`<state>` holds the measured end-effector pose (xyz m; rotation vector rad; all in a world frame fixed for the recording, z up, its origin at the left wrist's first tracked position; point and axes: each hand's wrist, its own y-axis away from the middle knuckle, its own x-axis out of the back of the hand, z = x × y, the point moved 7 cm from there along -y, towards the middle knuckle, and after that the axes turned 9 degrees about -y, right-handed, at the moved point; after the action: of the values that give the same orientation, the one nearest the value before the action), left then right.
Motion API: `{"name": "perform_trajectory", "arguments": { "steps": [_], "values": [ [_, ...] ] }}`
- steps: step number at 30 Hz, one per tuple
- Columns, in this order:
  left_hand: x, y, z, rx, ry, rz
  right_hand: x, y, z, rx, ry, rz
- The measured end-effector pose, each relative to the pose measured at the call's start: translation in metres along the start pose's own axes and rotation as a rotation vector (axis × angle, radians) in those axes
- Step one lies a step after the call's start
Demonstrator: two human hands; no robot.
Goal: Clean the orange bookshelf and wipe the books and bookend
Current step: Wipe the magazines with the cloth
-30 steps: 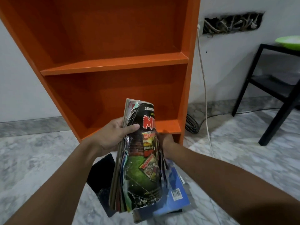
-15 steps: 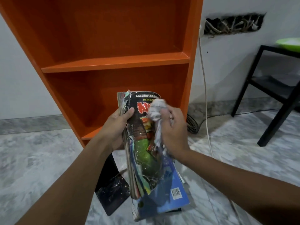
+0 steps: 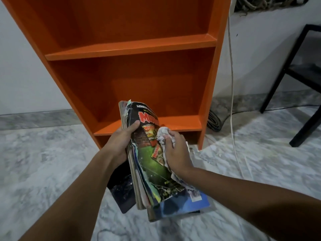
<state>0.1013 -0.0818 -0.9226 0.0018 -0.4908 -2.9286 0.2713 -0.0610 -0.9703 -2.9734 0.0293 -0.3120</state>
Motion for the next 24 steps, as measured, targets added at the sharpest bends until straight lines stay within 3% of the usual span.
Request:
{"name": "perform_trajectory", "arguments": {
  "steps": [5, 8, 11, 15, 17, 19, 21, 24],
  "values": [
    [-0.016, 0.000, -0.029, 0.127, -0.038, -0.104, -0.033, 0.032, -0.027, 0.248, -0.035, -0.128],
    [-0.009, -0.006, -0.040, 0.105, -0.039, -0.035, -0.049, 0.054, -0.023, 0.406, 0.102, -0.228],
    [-0.002, -0.005, -0.051, 0.133, -0.065, -0.032, -0.032, 0.046, 0.020, 0.267, 0.121, -0.116],
    [0.006, -0.004, -0.059, 0.137, -0.048, -0.014, 0.006, 0.015, 0.081, -0.120, 0.237, 0.058],
    [0.005, -0.004, -0.059, 0.128, -0.043, -0.017, 0.012, 0.014, 0.074, -0.125, 0.264, 0.071],
    [0.005, -0.005, -0.058, 0.124, -0.045, 0.000, 0.001, 0.032, 0.050, 0.000, 0.163, -0.020],
    [0.006, -0.005, -0.059, 0.124, -0.052, 0.014, -0.027, 0.072, 0.024, 0.159, 0.053, -0.249],
    [0.012, -0.009, -0.065, 0.122, -0.080, 0.032, -0.072, 0.125, -0.002, 0.459, 0.214, -0.512]
  ]
}}
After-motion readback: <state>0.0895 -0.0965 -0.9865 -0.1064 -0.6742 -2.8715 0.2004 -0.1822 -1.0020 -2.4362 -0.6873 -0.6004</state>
